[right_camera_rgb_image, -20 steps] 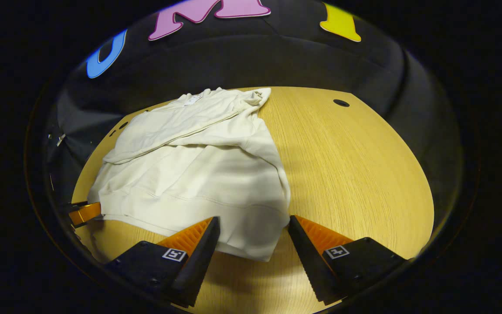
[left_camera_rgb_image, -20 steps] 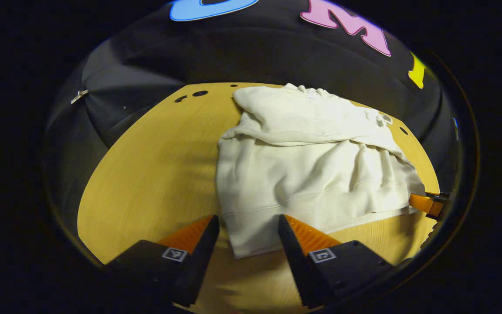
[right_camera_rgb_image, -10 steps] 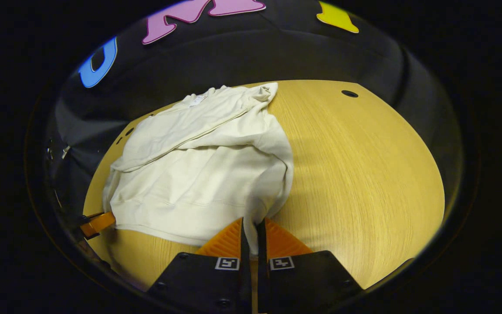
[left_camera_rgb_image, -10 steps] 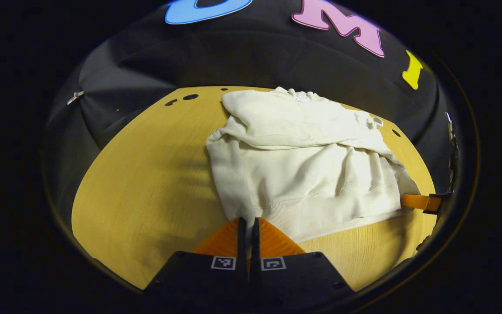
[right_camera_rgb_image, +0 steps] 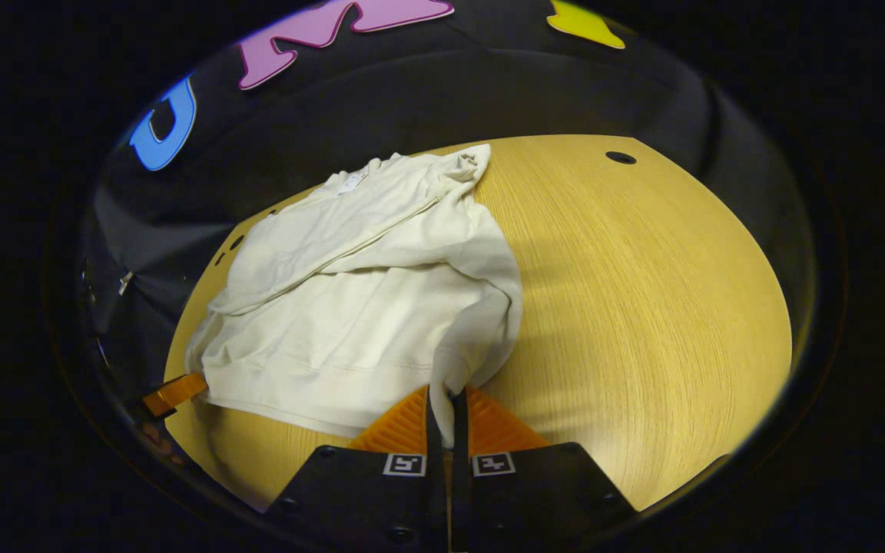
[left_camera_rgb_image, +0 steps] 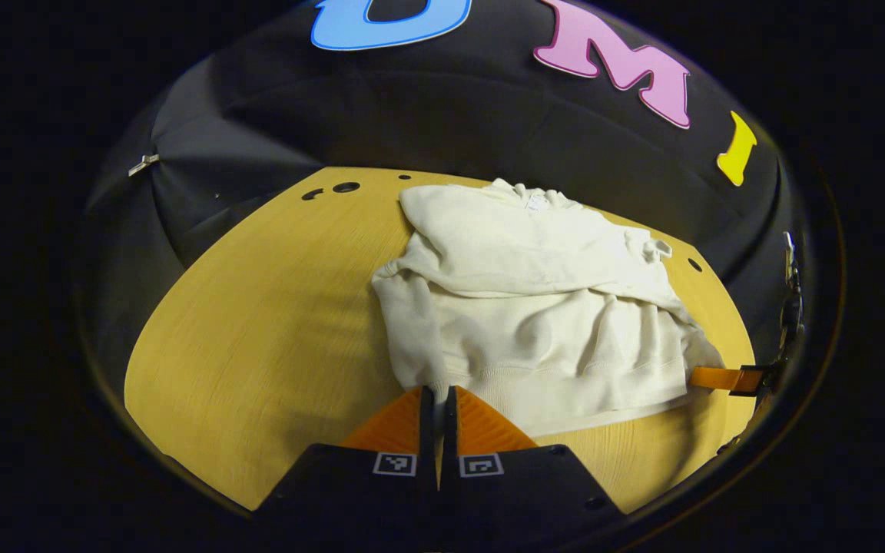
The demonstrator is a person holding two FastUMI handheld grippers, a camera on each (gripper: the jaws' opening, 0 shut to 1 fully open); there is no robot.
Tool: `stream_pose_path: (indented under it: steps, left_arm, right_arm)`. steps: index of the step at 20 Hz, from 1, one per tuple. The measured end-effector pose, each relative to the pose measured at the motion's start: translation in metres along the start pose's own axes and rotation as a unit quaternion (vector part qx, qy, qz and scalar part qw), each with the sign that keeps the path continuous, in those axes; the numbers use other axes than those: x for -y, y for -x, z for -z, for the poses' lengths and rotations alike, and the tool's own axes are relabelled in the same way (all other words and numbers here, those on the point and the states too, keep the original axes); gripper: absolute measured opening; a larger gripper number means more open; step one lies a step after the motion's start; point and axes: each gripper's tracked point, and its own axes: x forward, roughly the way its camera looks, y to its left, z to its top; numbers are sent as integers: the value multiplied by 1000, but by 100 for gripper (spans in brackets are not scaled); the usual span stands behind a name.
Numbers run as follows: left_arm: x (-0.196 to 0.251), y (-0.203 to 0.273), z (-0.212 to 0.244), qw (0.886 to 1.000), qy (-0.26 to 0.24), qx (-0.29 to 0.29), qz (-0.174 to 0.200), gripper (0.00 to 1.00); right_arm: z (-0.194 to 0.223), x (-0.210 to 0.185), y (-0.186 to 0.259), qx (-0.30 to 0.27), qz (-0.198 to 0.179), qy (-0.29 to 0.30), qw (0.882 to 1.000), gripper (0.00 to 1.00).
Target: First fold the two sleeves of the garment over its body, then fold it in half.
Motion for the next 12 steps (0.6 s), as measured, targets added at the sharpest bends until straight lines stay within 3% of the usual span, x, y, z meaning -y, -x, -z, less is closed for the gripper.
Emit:
stream_pose_path:
  steps: [4, 12]
  left_arm:
    - [3, 4, -27, 1000, 15, 23, 9, 6]
    - [27, 11, -109, 996, -16, 80, 30, 6]
  right_arm:
    - [-22, -8, 1, 17, -11, 14, 1000, 7]
    - [-116, -46, -7, 90, -38, 46, 994, 7]
